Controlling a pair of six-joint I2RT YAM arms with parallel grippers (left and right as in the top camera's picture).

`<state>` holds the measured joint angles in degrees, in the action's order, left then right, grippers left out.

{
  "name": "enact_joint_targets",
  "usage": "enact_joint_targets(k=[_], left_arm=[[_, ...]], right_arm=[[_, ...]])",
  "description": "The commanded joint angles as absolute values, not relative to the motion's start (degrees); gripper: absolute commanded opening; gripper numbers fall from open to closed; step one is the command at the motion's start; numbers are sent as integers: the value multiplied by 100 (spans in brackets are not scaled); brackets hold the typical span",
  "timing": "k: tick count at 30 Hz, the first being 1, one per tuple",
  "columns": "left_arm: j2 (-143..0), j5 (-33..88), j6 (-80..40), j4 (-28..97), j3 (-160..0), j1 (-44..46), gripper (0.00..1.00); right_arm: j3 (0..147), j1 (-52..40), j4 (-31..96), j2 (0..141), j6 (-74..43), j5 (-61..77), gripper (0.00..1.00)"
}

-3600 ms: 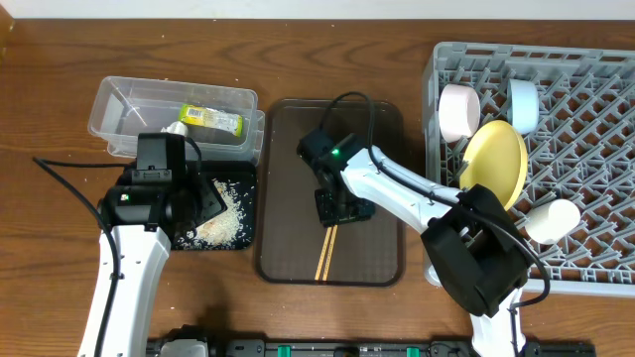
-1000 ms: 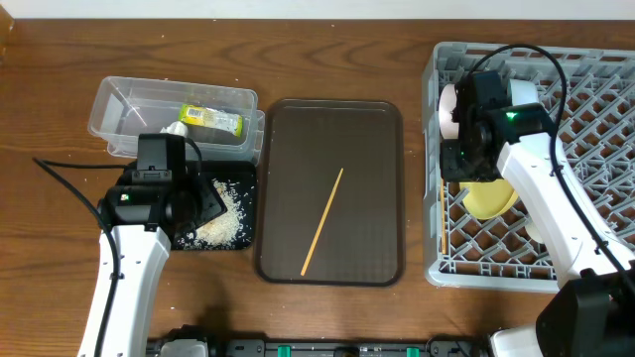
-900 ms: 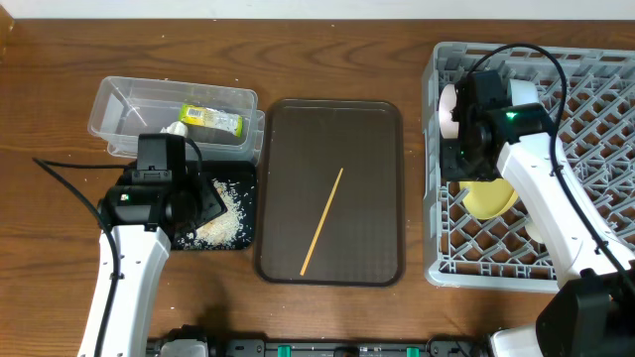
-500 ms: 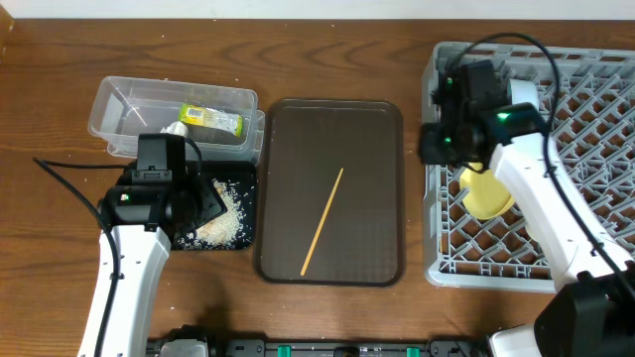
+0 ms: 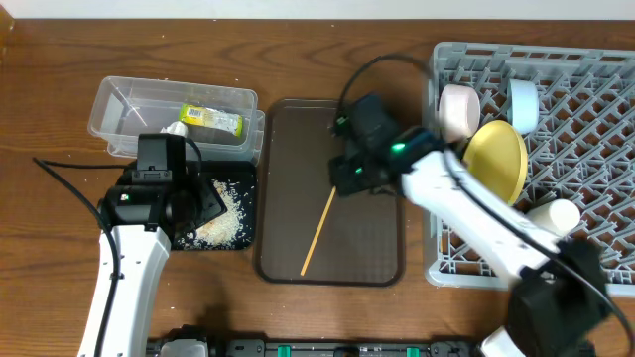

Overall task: Sort waste into correct bins and load items into the dishwasher rack
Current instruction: 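Reach right gripper to the remaining chopstick and grasp it, then carry the second chopstick with right gripper into the rack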

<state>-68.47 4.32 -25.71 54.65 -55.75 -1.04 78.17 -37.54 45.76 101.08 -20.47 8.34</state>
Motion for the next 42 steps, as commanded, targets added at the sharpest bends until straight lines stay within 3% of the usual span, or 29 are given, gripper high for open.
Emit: enact_joint_targets(k=[1,12,16,27,42], left_arm=[[-6836,403,-2624,5485,-5553,-132,60],[-6838,403,-2624,5502,-5553,-132,60],[-6836,403,-2624,5507,-5553,-132,60],[-6836,403,-2624,5507,-5553,-132,60],[-6838,403,-2624,5505,-5553,-132,60]], right_arm=[[7898,-4097,4584,10558,-2709,729,47],[7898,-4617,4582,11640,-3428,576,44],[7898,-4609,4698,11795,-3430,399,27],[7907,-4252,4947,11441,-3385,191,3],[7907,-2729,5649,9203,-1684,137,1]])
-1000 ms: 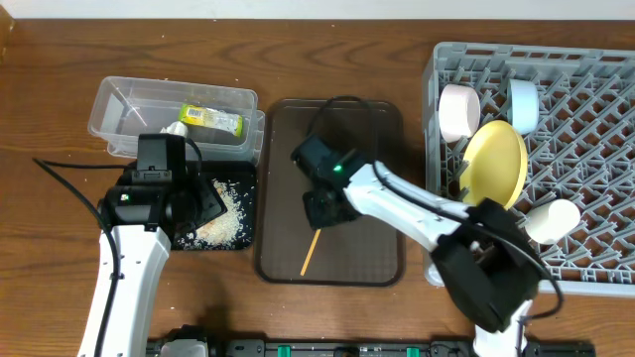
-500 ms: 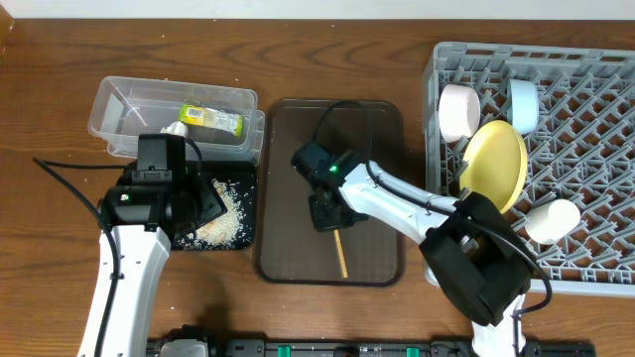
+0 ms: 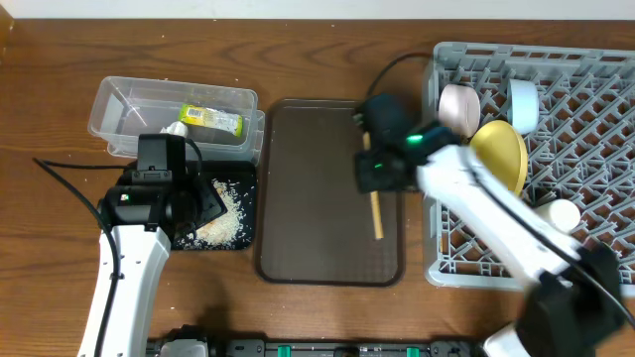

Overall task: Sort waste into correct bins and load items into the dishwasher rack
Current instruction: 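Carry the second chopstick with right gripper into the rack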

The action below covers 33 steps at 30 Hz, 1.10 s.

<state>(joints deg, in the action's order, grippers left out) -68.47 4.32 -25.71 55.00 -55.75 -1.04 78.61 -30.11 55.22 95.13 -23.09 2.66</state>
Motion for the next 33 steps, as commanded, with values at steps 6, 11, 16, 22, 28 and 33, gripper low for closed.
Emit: enact_joint_targets(k=[6,11,16,22,28,33], left_arm=[[-6836,403,-2626,5505,-5553,-132,60],[-6838,403,-2624,5505,-5553,-132,60],[-6838,403,-2626,5505,-5553,-132,60],[-6838,403,-2626,5505,-5553,-132,60],[-6838,403,-2626,5505,-5553,-132,60],[-6838,403,-2626,5505,-5553,-132,60]], right_arm=[[7907,-1920,6355,8820,-1623,-200,1],[7789,-1398,6825,8873,-1557,-342,2],[7522,-1216,6842,8884,-1559,-364,2],[7218,-1216,6711,8884,-1557,-364,6],[7109,-1219,6683,8884,-1557,-364,29],[7109,-1219,6650,8884,-1557,-364,29]])
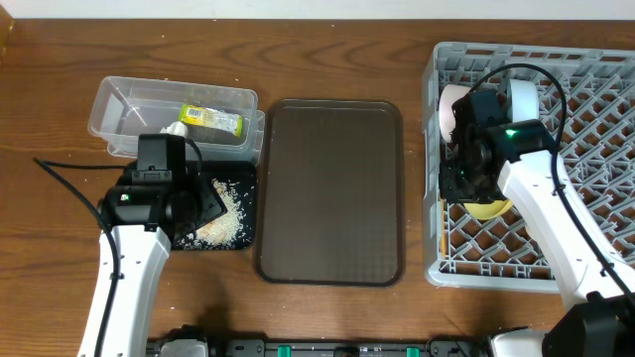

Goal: Sort waste into correct bins and load items into the dishwasher rack

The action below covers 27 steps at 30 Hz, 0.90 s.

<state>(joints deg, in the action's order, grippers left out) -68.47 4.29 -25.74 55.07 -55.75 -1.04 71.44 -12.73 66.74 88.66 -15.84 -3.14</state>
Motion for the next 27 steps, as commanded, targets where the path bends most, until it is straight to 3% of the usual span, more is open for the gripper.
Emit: enact_joint_targets(k=[1,6,9,12,14,17,18,27], left_arm=[[-6836,403,-2624,5507,-5553,-132,60],[-6836,403,-2624,5507,-5553,-132,60],[-6836,405,-2620,5502,-5553,-132,70],[-6836,690,-2187,5391,-5553,-130,71],[-6836,1094,-1796,5212,-5553,-102,72],[-6836,1352,-1393,4960,-5553,71,73],[-6836,1354,-1284,4923,-5553,150,73],[-6836,1275,-762,5754,-5553,880,76]], right_arm=[[7109,-1219,6635,8884,-1557,-364,29],[7113,-1219,6495,8882,-1605,-252,32],[7126,-1214,6198,8838,-1603,73,34],[7133,-1201,5774,8700,-1599,338,36],[7135,-1201,5437,8543,-1586,467,42],[7135,-1201,5002,8278,-1566,502,75],[7135,-1201,4904,8208,-1566,502,79],[7133,-1127,5323,7430,-1557,268,90]])
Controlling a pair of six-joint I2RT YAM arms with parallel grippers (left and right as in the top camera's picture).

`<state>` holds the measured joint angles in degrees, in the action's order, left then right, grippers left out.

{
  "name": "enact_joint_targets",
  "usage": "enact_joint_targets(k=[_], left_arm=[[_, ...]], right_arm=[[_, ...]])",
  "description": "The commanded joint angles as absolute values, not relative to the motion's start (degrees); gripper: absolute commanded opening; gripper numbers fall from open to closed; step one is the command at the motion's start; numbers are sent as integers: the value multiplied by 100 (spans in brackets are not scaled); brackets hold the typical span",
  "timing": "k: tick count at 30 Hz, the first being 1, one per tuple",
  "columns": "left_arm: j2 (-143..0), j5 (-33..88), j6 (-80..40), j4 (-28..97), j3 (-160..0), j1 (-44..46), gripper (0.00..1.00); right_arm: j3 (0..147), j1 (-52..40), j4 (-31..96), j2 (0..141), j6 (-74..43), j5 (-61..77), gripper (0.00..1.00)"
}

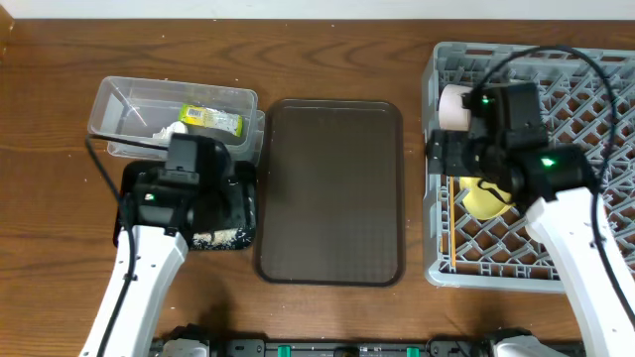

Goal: Sort waste into correct bins and load items into the dishwasher rack

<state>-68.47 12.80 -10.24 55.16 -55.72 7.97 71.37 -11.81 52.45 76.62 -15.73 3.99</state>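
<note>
A thin wooden chopstick (451,226) lies lengthwise in the left column of the grey dishwasher rack (585,238). My right gripper (442,159) hovers just above its upper end, over the rack's left side, and nothing shows in its fingers. A yellow bowl (483,201) and a pink cup (453,105) stand in the rack beside it. My left gripper (236,196) hangs over the black tray (230,236) of spilled rice, and the wrist hides its fingers. The brown serving tray (332,188) holds nothing.
A clear plastic bin (129,111) at the back left holds a green-yellow wrapper (210,119) and crumpled white paper. A white cup (524,99) sits at the rack's back, partly behind my right arm. Cables trail from both arms.
My right arm has risen and shifted right over the rack, leaving the chopstick lying in the left column. My left arm has moved right and now covers more of the rice tray.
First my right gripper was at the chopstick's top end on the brown tray. Then it held the chopstick at the tray's right edge. Then it was over the rack's left side with the chopstick below it. Now the chopstick rests in the rack.
</note>
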Motion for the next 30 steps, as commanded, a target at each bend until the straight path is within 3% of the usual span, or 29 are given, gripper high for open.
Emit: enact_joint_targets(k=[1,5,14,15,16,20,30], left_arm=[[-6834,1219,-773,5892,-5553,882,76],[-6584,913,-781,6195,-5533,882,76],[-4611,829,-821,5935,-5135,882,77],[-4366,834,-821,5894,-5050,882,78],[-4115,832,-821,5876,-4978,882,86],[-3527,834,-821,5802,-4950,882,88],[-3284,832,-816,5719,-4950,882,88]], right_arm=[[7131,-1131,5400,7328,-1557,237,91],[7030,-1149,5651,6899,-1562,84,99],[5577,-1288,5249,4965,-1584,-449,99],[5395,-1308,5175,4696,-1586,-508,99],[5236,-1310,5113,4436,-1581,-541,99],[4794,-1308,5122,3518,-1579,-574,99],[4716,-1308,5378,3065,-1579,-558,99]])
